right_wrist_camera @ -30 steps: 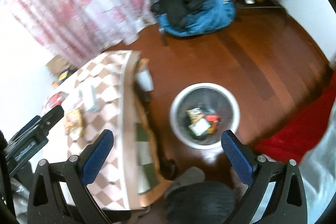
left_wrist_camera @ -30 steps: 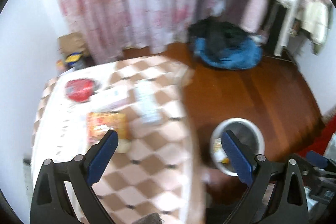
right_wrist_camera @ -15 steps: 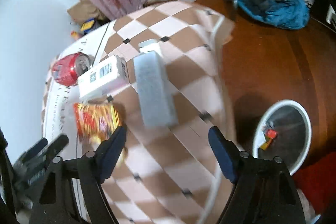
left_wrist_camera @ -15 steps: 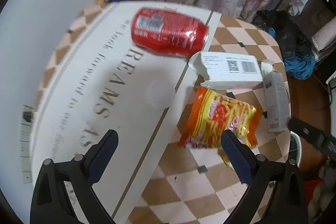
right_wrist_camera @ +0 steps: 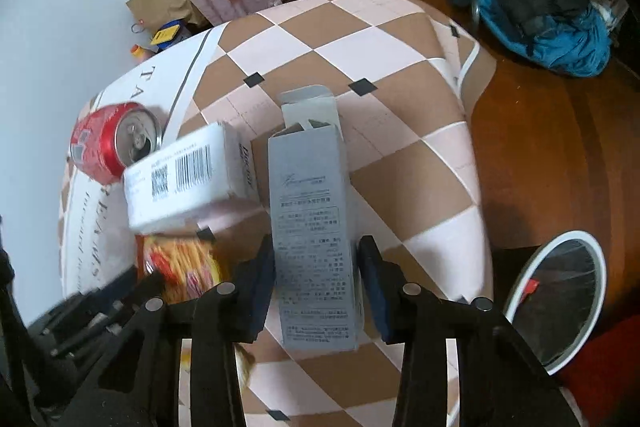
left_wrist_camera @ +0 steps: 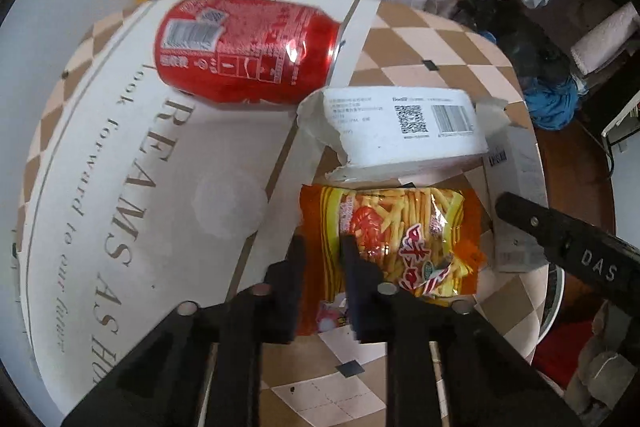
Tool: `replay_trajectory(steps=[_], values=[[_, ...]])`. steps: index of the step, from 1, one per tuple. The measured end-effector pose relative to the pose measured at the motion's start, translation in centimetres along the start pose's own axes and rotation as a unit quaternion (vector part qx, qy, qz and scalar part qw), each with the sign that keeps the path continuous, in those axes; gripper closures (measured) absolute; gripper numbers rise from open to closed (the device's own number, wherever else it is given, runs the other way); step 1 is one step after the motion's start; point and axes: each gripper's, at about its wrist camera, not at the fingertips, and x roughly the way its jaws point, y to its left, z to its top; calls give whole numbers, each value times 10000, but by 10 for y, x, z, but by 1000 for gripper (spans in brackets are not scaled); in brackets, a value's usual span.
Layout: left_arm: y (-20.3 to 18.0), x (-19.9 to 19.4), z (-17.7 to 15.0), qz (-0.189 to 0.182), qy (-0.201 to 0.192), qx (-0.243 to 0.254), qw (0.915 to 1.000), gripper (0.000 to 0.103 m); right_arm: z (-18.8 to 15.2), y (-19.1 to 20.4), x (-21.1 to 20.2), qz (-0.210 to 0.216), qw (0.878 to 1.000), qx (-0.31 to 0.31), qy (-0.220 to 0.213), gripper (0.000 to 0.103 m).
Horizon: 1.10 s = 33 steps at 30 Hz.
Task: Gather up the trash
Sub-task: 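Grasp the orange snack bag with the left tool while the right tool grasps the white box, then carry the snack bag and white box over the trash bin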
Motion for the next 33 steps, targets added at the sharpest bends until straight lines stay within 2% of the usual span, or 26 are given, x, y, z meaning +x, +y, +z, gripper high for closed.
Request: replay_trajectory(steps=[6, 15, 21, 25, 33], values=[[0, -29, -12, 385, -435, 197, 9981, 95, -30, -5, -34, 125, 9994, 52, -308, 62], [-15, -103, -24, 556, -1200, 596, 9894, 98, -77, -9, -83, 492, 9952, 217, -812, 63], [-41, -150, -35, 371, -1602, 790, 9832, 98, -100, -20, -128, 629, 9899, 351, -1222, 63], [-67, -181, -43, 180, -1848, 969, 9778, 98, -112, -42, -162, 675, 9851, 490, -1505, 63], [-147, -207, -55, -401, -2018, 1442, 9679, 98, -138, -124, -233, 513, 9736, 957, -2009, 63]])
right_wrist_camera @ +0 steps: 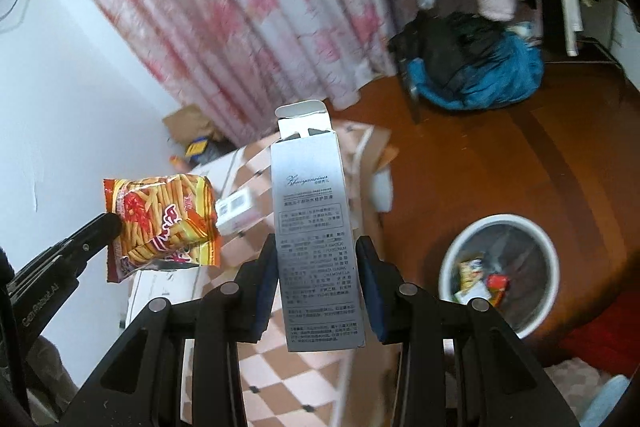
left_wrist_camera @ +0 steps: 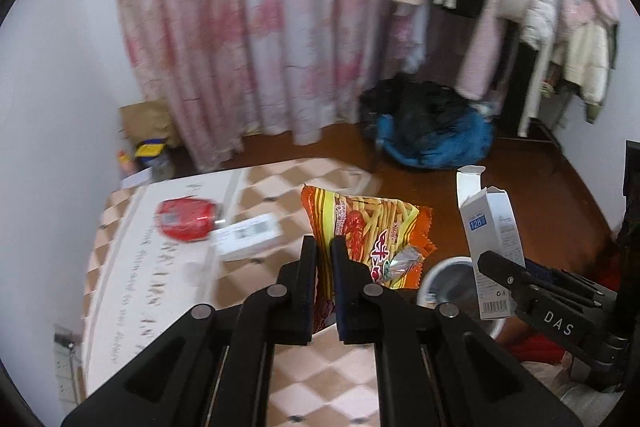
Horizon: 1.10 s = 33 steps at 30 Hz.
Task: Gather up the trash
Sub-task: 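Carry the snack bag and white box over the trash bin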
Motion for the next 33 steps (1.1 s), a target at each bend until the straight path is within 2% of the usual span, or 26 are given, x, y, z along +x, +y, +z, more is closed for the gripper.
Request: replay_trajectory(steps=[5, 10, 14, 18, 22, 24, 27, 28, 30, 31, 32, 33], values=[[-65, 21, 3, -494, 185, 220, 9984, 98, 4, -69, -31, -354, 9987, 336, -150, 63], [-131, 60, -6, -887, 622, 422, 9932, 98, -2, -146, -33, -699, 9945, 774, -44, 63], [-170, 109, -22, -1068, 1171, 517, 9860, 98, -18, -207, -8, -888, 9886, 1189, 240, 64], [-200, 162, -40, -1078, 1759, 592, 9767, 98, -35, -265, 35, -956, 9799, 1636, 624, 64], [-211, 218, -57, -1160, 2471, 410, 9611, 97, -52, -307, 77, -971, 9711, 1981, 915, 64], [-215, 230, -63, -1178, 2615, 345, 9574, 97, -62, -323, 94, -944, 9666, 2147, 1029, 64], [-218, 245, -69, -990, 2762, 390, 9552, 93, -66, -334, 116, -967, 9644, 2177, 1150, 64], [-219, 250, -71, -908, 2837, 447, 9536, 87, -67, -336, 122, -999, 9639, 2152, 1206, 63], [-220, 251, -75, -822, 2837, 477, 9542, 52, -68, -338, 137, -1072, 9639, 2057, 1303, 62], [-219, 251, -76, -780, 2807, 470, 9555, 19, -67, -337, 142, -1104, 9636, 2027, 1351, 59], [-220, 251, -76, -769, 2795, 462, 9560, 7, -67, -337, 148, -1146, 9626, 2003, 1421, 50], [-218, 252, -75, -739, 2806, 460, 9559, 7, -69, -338, 150, -1142, 9622, 2007, 1444, 29]])
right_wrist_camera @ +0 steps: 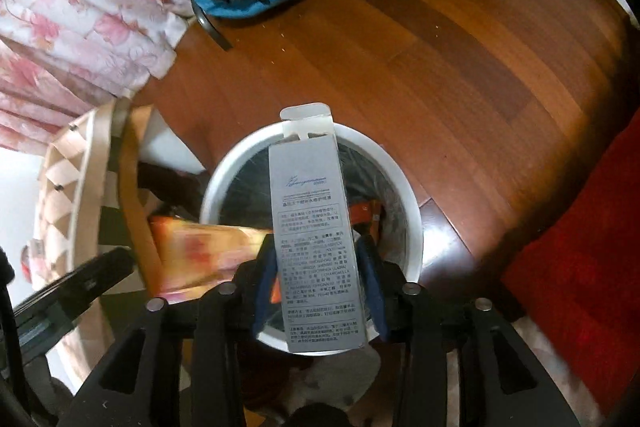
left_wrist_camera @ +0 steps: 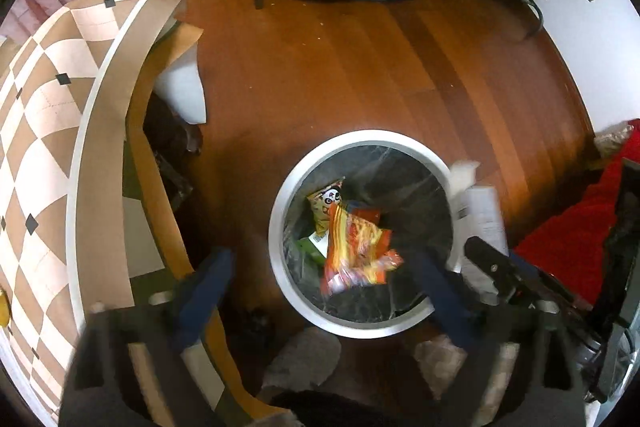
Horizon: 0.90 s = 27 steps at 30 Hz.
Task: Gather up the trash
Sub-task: 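Carry the snack bag and white box over the trash bin, then open both tools to drop the bag and box into the bin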
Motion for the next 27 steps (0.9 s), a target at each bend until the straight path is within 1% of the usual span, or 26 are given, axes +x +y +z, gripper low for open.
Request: replay_trajectory(steps=[1, 2, 4, 5, 6, 8, 10, 12, 14, 19, 27], values=[[0, 0, -2, 58, 23, -11, 10000, 7, -2, -1, 0, -1, 10000, 2, -3, 11], [1, -2, -5, 133, 33, -5, 9999, 7, -4, -2, 0, -33, 10000, 12, 8, 8], [4, -4, -7, 228, -15, 38, 9997, 7, -5, -4, -1, -80, 9999, 38, 52, 8], [4, -6, -8, 272, -45, 73, 9996, 7, -7, -5, -2, -191, 9998, 46, 100, 6], [4, -8, -11, 314, -61, 100, 9994, 7, -9, -6, -5, -282, 9995, 45, 135, 0], [6, -13, -13, 401, -140, 135, 9990, 7, -13, -6, -10, -426, 9989, 42, 186, 0], [5, -21, -19, 493, -304, 189, 9981, 7, -19, -4, -17, -562, 9981, 15, 264, 0], [4, -29, -24, 622, -449, 216, 9968, 7, -23, -1, -24, -609, 9977, -27, 299, 0], [3, -37, -28, 677, -550, 232, 9959, 7, -29, 1, -31, -656, 9972, -63, 352, 0], [2, -51, -35, 616, -669, 180, 9957, 7, -44, 8, -49, -752, 9961, -199, 409, 0], [1, -76, -42, 500, -837, 178, 9951, 7, -56, 16, -77, -814, 9960, -251, 276, 0]])
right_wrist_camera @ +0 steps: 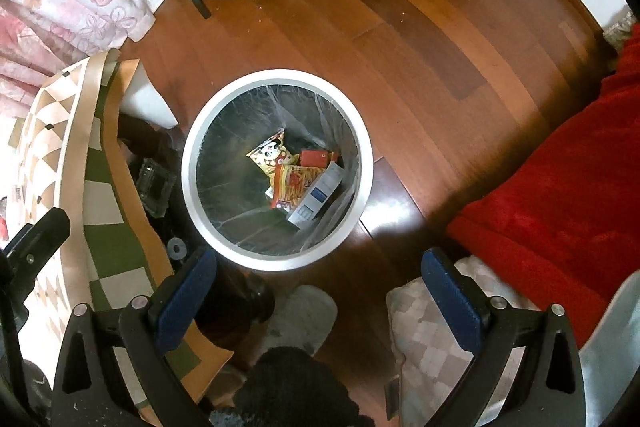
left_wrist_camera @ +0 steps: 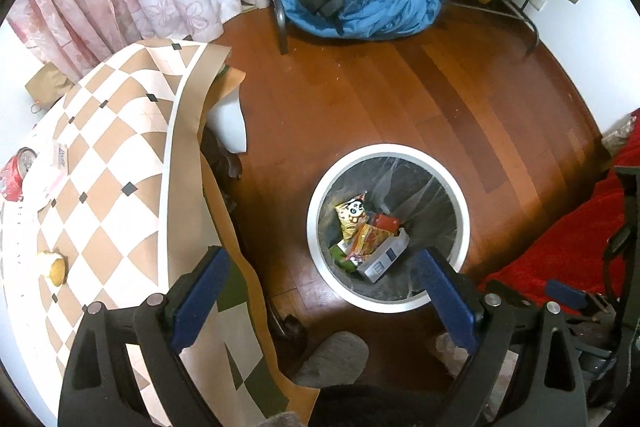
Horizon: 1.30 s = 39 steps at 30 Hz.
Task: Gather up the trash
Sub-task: 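Open both tools to drop the bag and box into the bin, then move both tools back toward the table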
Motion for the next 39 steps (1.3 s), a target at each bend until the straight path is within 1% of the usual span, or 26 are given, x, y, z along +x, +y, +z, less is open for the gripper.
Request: replay_trajectory(steps=[6, 12, 17, 21, 24, 27, 28, 29, 31, 32, 33, 34, 35, 36, 38, 39], values=[[2, -32, -4, -91, -240, 7, 9997, 7, -10, 6, -36, -12, 9997, -71, -238, 0], [12, -74, -11, -190, -572, -9, 9982, 7, -22, 14, -85, 42, 9979, -156, -627, 0], [25, -112, -16, -251, -896, -47, 9956, 7, -33, 27, -128, 233, 9951, -197, -936, 0], [46, -136, -19, -148, -1059, -210, 9940, 7, -40, 46, -164, 457, 9914, -276, -1195, 0], [74, -147, -24, 21, -1160, -446, 9922, 7, -47, 70, -184, 675, 9879, -446, -1320, 0], [120, -152, -36, 195, -1156, -798, 9899, 7, -57, 110, -191, 943, 9840, -761, -1308, 0], [142, -150, -43, 359, -1120, -946, 9885, 7, -62, 129, -189, 1043, 9824, -920, -1245, 0], [154, -147, -50, 514, -1093, -1030, 9873, 7, -65, 143, -185, 1114, 9812, -1022, -1200, 0], [195, -138, -68, 923, -990, -1257, 9828, 7, -75, 180, -173, 1309, 9779, -1264, -1033, 0], [212, -132, -76, 1091, -899, -1357, 9806, 7, -81, 204, -161, 1444, 9756, -1393, -895, 0], [233, -125, -86, 1254, -789, -1474, 9779, 7, -85, 221, -152, 1522, 9740, -1474, -802, 0], [255, -118, -97, 1415, -688, -1623, 9741, 7, -89, 244, -138, 1620, 9720, -1566, -664, 0], [269, -113, -105, 1519, -619, -1727, 9712, 7, -94, 263, -124, 1699, 9705, -1627, -536, 0], [292, -103, -117, 1676, -481, -1901, 9661, 7, -97, 280, -112, 1726, 9692, -1703, -440, 0], [324, -87, -137, 1834, -265, -2150, 9589, 7, -105, 320, -81, 1734, 9680, -1801, -217, 7], [337, -80, -146, 1893, -161, -2245, 9558, 7, -106, 335, -68, 1745, 9678, -1808, -111, 13]])
